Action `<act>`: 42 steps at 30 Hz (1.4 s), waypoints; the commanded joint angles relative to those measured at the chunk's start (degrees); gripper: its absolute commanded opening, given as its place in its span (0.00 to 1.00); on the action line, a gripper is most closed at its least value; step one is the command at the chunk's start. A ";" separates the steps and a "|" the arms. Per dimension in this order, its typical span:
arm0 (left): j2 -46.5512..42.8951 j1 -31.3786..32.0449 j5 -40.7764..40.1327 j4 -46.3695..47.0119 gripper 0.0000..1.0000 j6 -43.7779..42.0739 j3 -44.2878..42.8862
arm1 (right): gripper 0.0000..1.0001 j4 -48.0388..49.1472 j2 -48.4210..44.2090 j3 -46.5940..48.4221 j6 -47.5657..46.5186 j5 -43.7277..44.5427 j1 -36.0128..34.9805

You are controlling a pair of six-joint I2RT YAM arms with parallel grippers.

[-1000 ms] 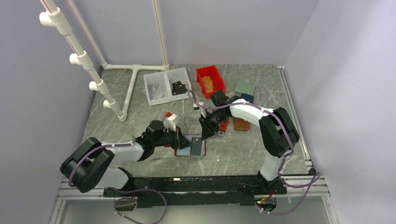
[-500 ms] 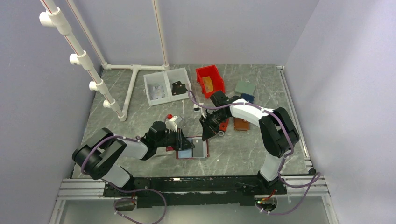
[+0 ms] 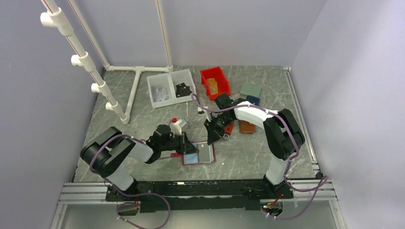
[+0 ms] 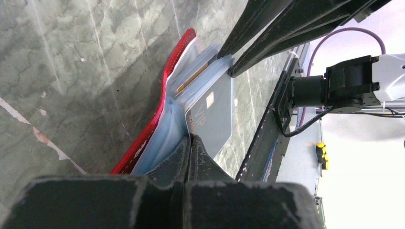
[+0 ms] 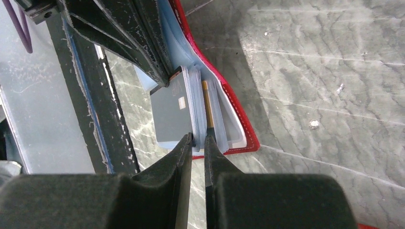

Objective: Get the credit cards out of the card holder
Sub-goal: Remove the credit card from the card holder.

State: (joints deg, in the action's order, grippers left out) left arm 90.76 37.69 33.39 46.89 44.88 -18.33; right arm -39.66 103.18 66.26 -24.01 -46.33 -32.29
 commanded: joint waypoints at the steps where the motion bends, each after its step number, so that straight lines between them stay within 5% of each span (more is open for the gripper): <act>1: -1.73 -0.98 -0.21 7.95 0.00 0.46 -0.20 | 0.00 2.33 0.25 1.28 0.88 0.91 -1.60; 8: -8.25 -2.05 -2.80 -3.58 0.00 -4.46 0.68 | 0.00 2.76 1.68 1.43 1.85 5.46 -1.32; 17: -7.49 -2.69 -1.78 -4.33 0.00 -4.57 0.54 | 0.00 2.84 2.04 1.42 1.93 6.62 -1.37; 22: -5.90 -4.13 -1.31 -4.34 0.00 -2.43 0.30 | 0.27 2.12 1.27 1.76 0.94 6.27 -1.37; 24: -5.52 -4.90 -0.80 -4.77 0.11 -1.31 0.03 | 0.30 1.95 0.06 1.64 0.23 5.25 -1.30; 28: -5.14 -5.34 -0.67 -9.05 0.25 -0.98 -2.02 | 0.24 1.10 -1.61 1.20 -2.19 0.38 -1.57; 33: -4.14 -5.43 -0.11 -8.39 0.32 0.49 -2.34 | 0.00 0.55 0.15 1.47 -2.58 -1.21 -4.21; 42: -1.85 -5.57 0.43 -8.81 0.37 1.55 -2.81 | 0.00 0.34 2.59 2.13 -1.76 2.90 -5.93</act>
State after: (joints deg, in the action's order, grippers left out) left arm 87.44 32.42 32.25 38.09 45.78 -19.40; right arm -38.79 105.14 66.37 -25.06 -44.34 -38.54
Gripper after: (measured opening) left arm 0.364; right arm 0.007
